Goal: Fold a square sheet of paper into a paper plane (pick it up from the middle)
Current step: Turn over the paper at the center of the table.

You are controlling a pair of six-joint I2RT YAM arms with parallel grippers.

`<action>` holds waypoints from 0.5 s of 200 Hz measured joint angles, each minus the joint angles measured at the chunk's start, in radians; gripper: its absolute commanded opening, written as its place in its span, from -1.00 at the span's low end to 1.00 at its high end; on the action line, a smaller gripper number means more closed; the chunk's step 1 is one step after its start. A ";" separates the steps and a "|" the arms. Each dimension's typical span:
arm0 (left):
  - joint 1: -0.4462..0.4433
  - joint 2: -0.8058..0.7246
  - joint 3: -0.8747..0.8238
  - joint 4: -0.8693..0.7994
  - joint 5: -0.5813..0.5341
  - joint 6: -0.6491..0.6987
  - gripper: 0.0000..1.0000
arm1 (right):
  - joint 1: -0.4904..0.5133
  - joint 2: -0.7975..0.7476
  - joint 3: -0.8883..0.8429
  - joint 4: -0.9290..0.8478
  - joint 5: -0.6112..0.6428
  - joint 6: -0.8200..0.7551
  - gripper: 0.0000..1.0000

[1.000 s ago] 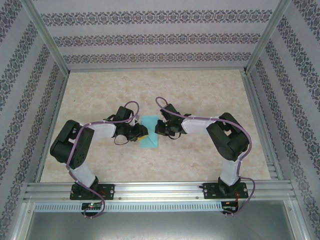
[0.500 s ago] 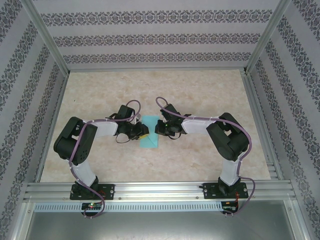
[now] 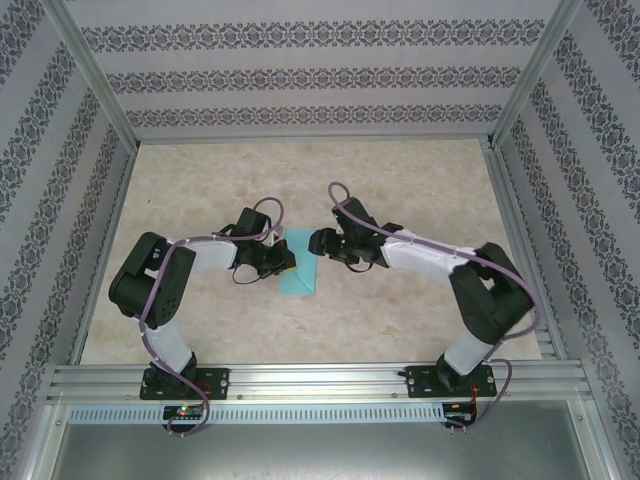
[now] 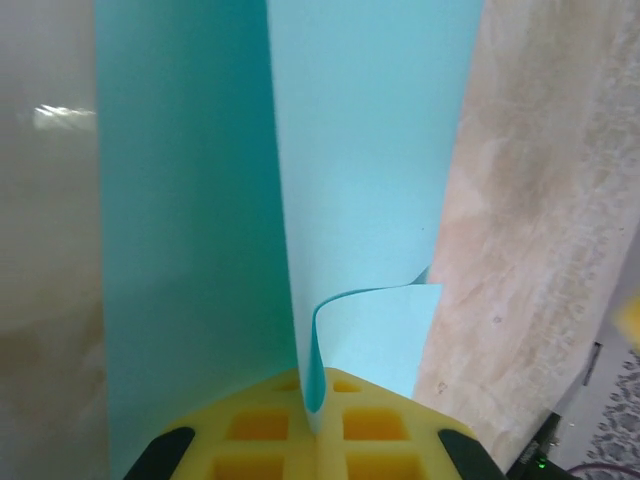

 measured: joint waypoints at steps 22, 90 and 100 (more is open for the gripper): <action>-0.009 -0.051 0.050 -0.105 -0.074 0.047 -0.93 | -0.008 -0.116 -0.022 -0.043 0.077 -0.005 0.57; -0.114 -0.230 0.337 -0.525 -0.475 0.225 -0.93 | -0.032 -0.364 -0.163 -0.154 0.283 -0.005 0.96; -0.134 -0.229 0.375 -0.579 -0.547 0.245 -0.94 | -0.032 -0.390 -0.182 -0.166 0.301 -0.003 0.96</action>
